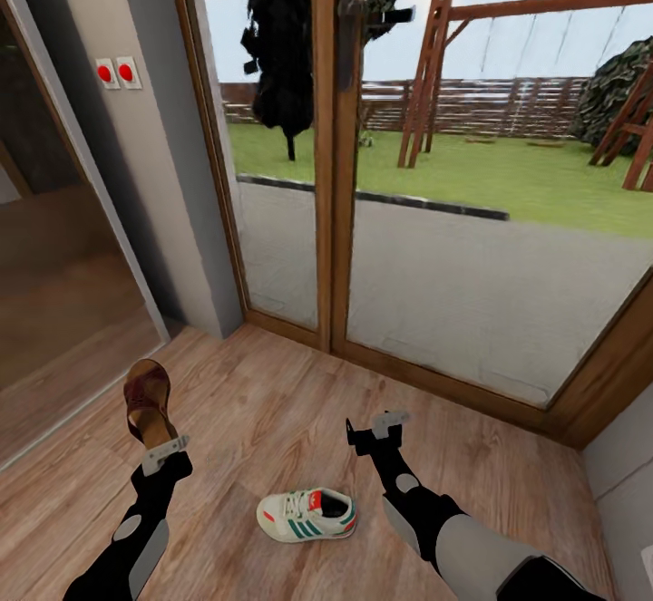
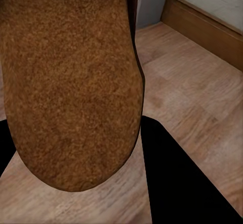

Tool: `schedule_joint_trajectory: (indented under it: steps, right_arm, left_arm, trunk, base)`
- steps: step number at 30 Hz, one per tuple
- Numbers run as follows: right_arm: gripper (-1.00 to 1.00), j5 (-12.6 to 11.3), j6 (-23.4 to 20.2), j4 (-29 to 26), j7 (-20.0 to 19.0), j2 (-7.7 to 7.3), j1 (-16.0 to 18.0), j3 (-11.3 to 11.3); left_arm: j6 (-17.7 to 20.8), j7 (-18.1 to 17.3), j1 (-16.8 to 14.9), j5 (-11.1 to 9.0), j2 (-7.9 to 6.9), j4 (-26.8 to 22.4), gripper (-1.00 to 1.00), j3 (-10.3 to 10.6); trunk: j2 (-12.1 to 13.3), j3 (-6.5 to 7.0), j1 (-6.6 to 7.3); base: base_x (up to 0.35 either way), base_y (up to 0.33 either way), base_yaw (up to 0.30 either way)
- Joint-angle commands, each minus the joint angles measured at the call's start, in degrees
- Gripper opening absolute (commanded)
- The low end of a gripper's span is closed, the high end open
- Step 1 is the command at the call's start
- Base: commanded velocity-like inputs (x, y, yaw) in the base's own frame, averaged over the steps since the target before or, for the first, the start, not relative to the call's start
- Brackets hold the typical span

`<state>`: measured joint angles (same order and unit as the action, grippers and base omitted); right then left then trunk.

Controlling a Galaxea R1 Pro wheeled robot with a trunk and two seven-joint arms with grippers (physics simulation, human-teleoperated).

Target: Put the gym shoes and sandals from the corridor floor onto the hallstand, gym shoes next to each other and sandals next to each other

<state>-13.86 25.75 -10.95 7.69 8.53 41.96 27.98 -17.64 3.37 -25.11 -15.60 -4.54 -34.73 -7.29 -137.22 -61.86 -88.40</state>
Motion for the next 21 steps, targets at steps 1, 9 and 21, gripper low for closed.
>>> schedule_joint_trajectory:
  steps: [1, 9, 21]
  right_arm:
    - [1.00, -0.4, 0.2, 0.1, 0.3, 0.00, 0.0, 0.5]
    - [1.00, -0.4, 0.2, 0.0, 0.3, 0.00, 0.0, 0.5]
    - [1.00, -0.4, 0.2, 0.0, 0.2, 0.00, 0.0, 0.5]
  left_arm:
    - [-0.1, 0.1, 0.0, -0.1, -0.02, 0.0, -1.00, 0.1]
    - [-0.1, 0.1, 0.0, -0.1, -0.02, 0.1, -1.00, 0.1]
    - [-0.1, 0.1, 0.0, -0.1, -0.06, -0.8, -1.00, 0.4]
  trunk:
    - [0.0, -0.05, 0.01]
    - [0.0, -0.05, 0.01]
    - [0.0, -0.05, 0.01]
  base:
    - [0.004, -0.008, 0.008]
    - [0.001, -0.095, 0.002]
    - [0.000, -0.018, 0.000]
